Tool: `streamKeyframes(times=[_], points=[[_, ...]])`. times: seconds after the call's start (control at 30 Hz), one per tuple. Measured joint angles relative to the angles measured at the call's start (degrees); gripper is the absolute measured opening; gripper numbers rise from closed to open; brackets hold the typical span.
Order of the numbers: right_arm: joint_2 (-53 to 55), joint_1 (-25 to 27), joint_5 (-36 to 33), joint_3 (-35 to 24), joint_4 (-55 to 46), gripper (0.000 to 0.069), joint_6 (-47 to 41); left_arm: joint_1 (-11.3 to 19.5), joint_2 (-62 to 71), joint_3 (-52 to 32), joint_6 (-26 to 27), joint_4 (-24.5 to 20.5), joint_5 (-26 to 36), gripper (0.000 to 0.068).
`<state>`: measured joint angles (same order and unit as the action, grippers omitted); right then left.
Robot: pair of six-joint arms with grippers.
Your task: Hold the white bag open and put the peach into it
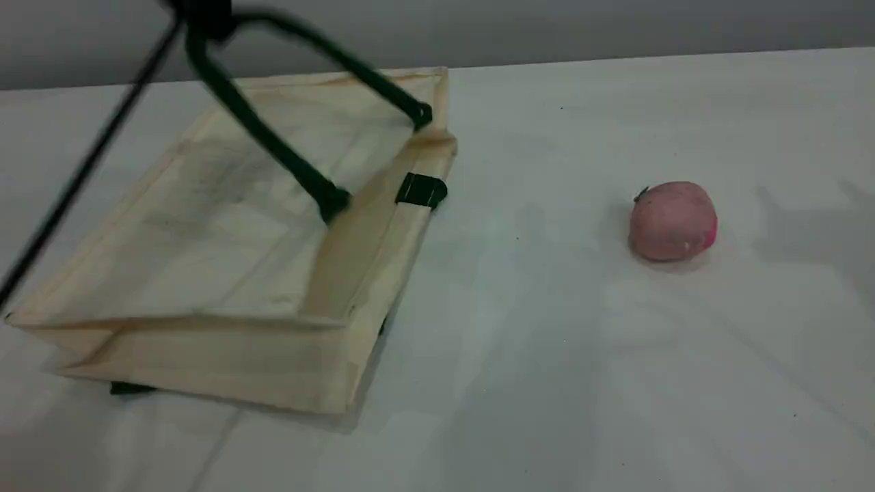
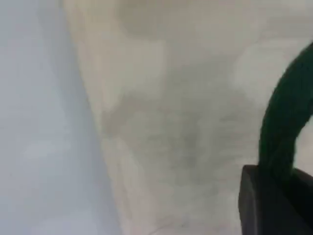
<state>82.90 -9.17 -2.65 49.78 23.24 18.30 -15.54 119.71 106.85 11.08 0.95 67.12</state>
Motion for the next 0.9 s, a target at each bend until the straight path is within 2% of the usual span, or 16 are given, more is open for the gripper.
streamKeyframes(times=[0.1, 0.2, 0.4, 0.47, 0.63, 0.9], points=[[0.00, 0.00, -0.74, 0.00, 0.06, 0.0580, 0.00, 0.00, 0.00, 9.13, 5.15, 5.45, 3.13, 0.0095], [0.00, 0.00, -2.02, 0.00, 0.06, 0.0580, 0.00, 0.00, 0.00, 14.53, 10.18, 11.34, 3.21, 0.0095], [0.00, 0.00, -8.86, 0.00, 0.00, 0.0580, 0.36, 0.00, -0.05, 16.20, 17.29, 19.26, 2.95, 0.0095], [0.00, 0.00, -11.81, 0.00, 0.15, 0.0580, 0.36, 0.00, -0.05, 16.20, 18.87, 20.88, 2.94, 0.0095], [0.27, 0.00, -18.38, 0.00, 0.57, 0.0580, 0.49, -0.05, -0.99, 16.14, 18.93, 23.09, 2.99, 0.0095], [6.62, 0.00, -19.26, 0.00, 0.81, 0.0580, 0.50, -0.05, -7.01, 14.65, 20.53, 24.74, 2.82, 0.0095]])
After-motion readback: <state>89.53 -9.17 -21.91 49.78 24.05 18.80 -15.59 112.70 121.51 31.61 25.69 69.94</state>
